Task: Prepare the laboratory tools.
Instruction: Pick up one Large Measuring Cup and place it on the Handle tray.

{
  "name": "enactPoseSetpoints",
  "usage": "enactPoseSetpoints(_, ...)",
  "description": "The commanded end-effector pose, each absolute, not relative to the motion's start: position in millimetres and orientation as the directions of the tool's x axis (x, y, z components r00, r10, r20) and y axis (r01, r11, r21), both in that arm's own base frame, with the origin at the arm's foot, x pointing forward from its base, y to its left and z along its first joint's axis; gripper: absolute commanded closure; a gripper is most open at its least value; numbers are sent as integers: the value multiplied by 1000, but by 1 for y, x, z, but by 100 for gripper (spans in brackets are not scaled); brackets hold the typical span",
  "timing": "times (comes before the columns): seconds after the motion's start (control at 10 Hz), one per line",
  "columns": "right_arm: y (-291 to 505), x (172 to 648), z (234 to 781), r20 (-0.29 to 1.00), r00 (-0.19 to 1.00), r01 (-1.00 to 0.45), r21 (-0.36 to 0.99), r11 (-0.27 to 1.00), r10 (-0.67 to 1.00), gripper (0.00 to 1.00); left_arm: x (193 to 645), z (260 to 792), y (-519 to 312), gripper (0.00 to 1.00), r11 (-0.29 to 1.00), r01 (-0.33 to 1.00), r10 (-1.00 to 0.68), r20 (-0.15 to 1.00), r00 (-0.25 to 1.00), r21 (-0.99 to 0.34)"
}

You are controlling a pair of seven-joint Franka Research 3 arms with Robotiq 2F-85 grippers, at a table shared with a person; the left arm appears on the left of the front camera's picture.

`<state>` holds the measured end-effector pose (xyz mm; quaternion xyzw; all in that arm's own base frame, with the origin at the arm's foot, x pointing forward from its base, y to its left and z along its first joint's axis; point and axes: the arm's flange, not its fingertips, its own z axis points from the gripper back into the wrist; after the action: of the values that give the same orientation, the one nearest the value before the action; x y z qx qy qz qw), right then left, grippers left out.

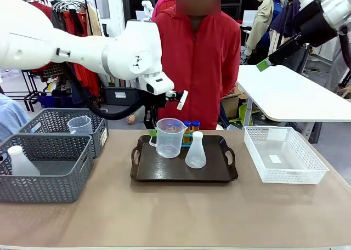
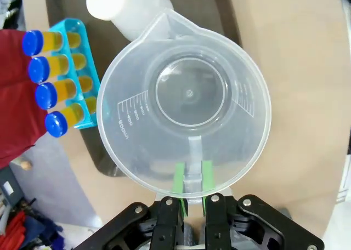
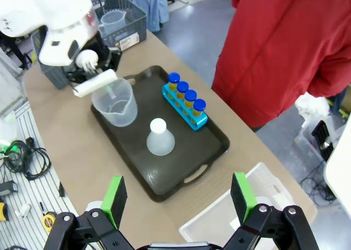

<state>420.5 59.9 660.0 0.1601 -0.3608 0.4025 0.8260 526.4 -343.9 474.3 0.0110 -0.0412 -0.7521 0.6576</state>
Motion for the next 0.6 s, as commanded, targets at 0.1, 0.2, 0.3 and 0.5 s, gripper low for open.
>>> enactPoseSetpoints(0.1,59,421,660,736,407,-789,-16,615,541,0,552,460,-357,100,-91,991,-994,55,-97,103)
enactPoseSetpoints(0.2,59,421,660,736,407,-789,-16,615,541,0,559,452,-357,100,-77,992,-995,61,-83,98)
enactPoseSetpoints(0.3,59,421,660,736,407,-789,-16,615,541,0,564,447,-351,100,-63,994,-995,70,-69,88)
enactPoseSetpoints(0.5,59,421,660,736,407,-789,-16,615,541,0,568,437,-341,100,-25,997,-997,70,-30,67)
